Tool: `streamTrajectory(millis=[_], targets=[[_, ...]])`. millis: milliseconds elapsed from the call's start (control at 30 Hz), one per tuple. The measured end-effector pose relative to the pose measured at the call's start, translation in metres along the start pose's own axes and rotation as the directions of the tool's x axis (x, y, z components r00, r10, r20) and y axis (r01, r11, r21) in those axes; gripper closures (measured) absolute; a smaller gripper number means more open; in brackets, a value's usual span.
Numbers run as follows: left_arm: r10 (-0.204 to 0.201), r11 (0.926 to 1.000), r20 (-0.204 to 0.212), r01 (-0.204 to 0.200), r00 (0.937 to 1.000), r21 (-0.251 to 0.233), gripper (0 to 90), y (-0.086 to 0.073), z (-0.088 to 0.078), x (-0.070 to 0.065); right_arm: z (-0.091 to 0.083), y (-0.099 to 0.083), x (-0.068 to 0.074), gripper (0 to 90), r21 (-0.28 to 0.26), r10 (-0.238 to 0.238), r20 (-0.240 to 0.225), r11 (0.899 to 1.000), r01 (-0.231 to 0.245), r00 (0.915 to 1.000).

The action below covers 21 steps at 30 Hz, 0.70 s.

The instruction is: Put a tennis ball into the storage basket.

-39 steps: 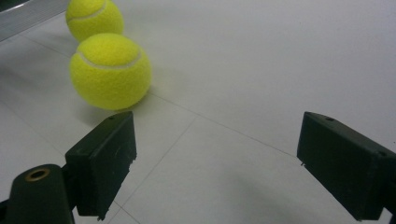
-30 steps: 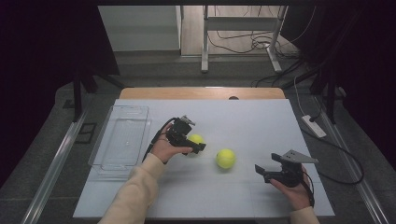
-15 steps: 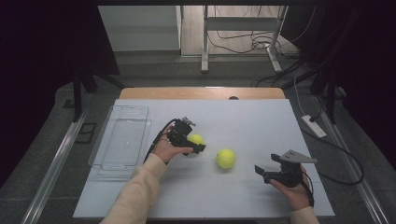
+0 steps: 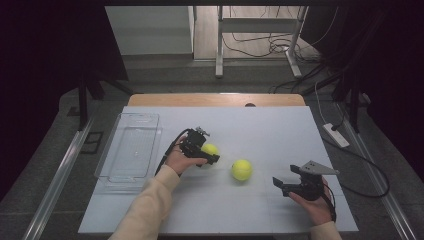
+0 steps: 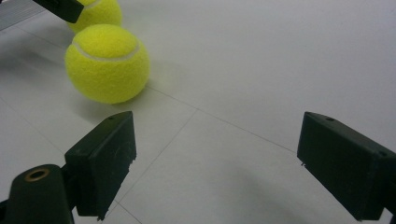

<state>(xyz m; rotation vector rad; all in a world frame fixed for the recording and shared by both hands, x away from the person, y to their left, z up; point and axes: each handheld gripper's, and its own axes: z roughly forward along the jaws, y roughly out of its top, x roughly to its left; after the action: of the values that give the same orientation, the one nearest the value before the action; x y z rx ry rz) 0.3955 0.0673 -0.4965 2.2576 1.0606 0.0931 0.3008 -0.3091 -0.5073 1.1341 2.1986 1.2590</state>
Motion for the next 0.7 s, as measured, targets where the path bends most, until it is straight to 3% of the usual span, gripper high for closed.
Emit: streamTrajectory(millis=[133, 267, 400, 700], targets=[[-0.008, 0.9999, -0.018, 0.008, 0.9998, -0.009, 26.3, 0.000, -0.001, 0.001, 0.000, 0.000, 0.000, 11.8, -0.002, 0.002, -0.002, 1.000, -0.002, 1.0000], [-0.019, 0.9998, -0.012, 0.019, 0.9997, -0.011, 27.5, -0.001, -0.003, 0.003, 0.000, 0.000, 0.000, 11.8, -0.002, 0.001, -0.002, 1.000, -0.001, 1.0000], [-0.006, 0.9997, -0.040, 0.005, 0.9992, -0.025, 28.1, -0.001, -0.006, 0.001, 0.000, 0.000, -0.001, 11.9, -0.003, 0.003, -0.001, 1.000, -0.003, 1.0000], [0.002, 0.9971, -0.029, -0.004, 0.9996, -0.077, 28.4, -0.001, -0.018, -0.003, 0.000, 0.000, 0.000, 11.9, -0.004, 0.003, -0.001, 1.000, -0.003, 1.0000]])
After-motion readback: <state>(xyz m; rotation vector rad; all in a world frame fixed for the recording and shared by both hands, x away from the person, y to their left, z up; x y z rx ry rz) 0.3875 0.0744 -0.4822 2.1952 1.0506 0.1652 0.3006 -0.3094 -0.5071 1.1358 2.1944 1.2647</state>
